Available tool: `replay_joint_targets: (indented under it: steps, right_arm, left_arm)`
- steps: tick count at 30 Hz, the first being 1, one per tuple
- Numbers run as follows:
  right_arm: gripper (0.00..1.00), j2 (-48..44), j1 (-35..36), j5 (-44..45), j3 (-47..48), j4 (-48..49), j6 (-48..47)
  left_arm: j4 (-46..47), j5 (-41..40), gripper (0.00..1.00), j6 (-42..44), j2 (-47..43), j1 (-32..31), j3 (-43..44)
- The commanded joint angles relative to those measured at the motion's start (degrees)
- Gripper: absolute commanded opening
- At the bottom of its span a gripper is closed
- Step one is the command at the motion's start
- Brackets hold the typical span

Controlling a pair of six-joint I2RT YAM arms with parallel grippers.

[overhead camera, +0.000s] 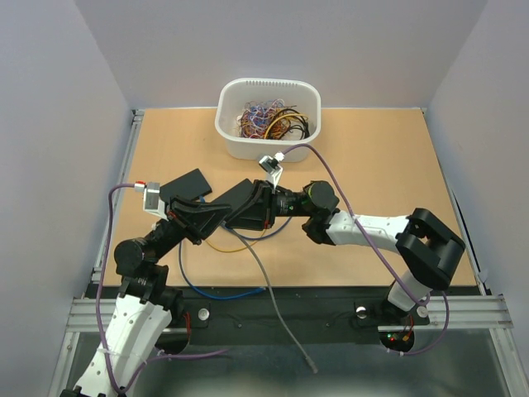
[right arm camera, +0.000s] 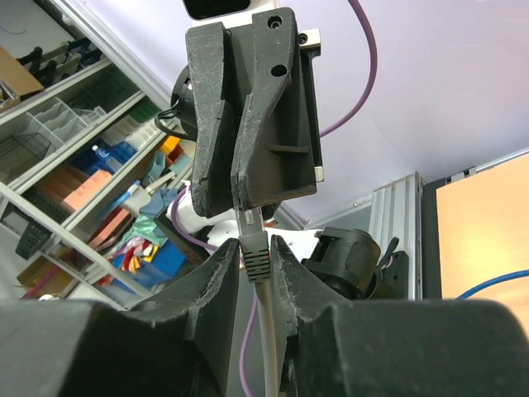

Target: Insert the plug into the switch port

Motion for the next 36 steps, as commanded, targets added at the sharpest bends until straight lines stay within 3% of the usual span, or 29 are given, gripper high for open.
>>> replay_joint_targets:
  steps: [1, 12, 17, 21, 22, 24, 25, 28, 33, 36]
  right_arm:
    - [0.27, -0.03, 0.80, -1.35, 2.46, 4.83, 0.31]
    - [0.24, 0.76, 1.33, -1.61, 2.90, 5.01, 0.39]
    - [0.05, 0.24, 1.41, -0.56, 1.94, 5.36, 0.04]
    - [0.01, -0.64, 1.41, 0.32, 0.36, 5.45, -0.48]
    - [0.01, -0.81, 1.33, 0.41, 0.09, 5.45, -0.49]
    - [0.01, -1.17, 1.33, 0.93, -0.70, 5.45, -0.84]
    - [0.01, -1.69, 1.41, 1.20, -1.40, 5.45, -0.92]
    - [0.00, -3.27, 1.24, 2.16, -4.03, 5.01, -1.98]
    - [0.00, -6.61, -1.22, 3.92, -11.06, 4.04, -3.73]
    - [0.00, -10.39, -2.36, 6.55, -15.63, -2.00, -8.80]
  left_arm:
    - [3.69, 0.55, 0.00, 0.11, 0.57, -0.38, -0.60]
    - [3.86, 0.29, 0.00, 0.11, 0.74, -0.38, -0.87]
    - [3.69, -0.15, 0.00, -0.06, 0.65, -0.38, -1.48]
    - [2.11, -0.67, 0.00, 0.46, 0.92, -0.38, -1.48]
    - [1.41, -1.02, 0.05, 0.64, 0.92, -0.29, -1.48]
    - [0.00, -1.64, 0.28, 1.51, 0.83, -0.29, -1.22]
    - [-1.31, -2.34, 0.55, 1.87, 0.66, -0.29, -1.13]
    - [-5.61, -4.10, 0.81, 4.41, 0.30, -0.29, 0.09]
    - [-10.99, -7.70, 0.87, 6.88, -0.05, -0.29, 1.94]
    - [-12.92, -9.99, 0.87, 7.50, -0.05, -0.29, 2.21]
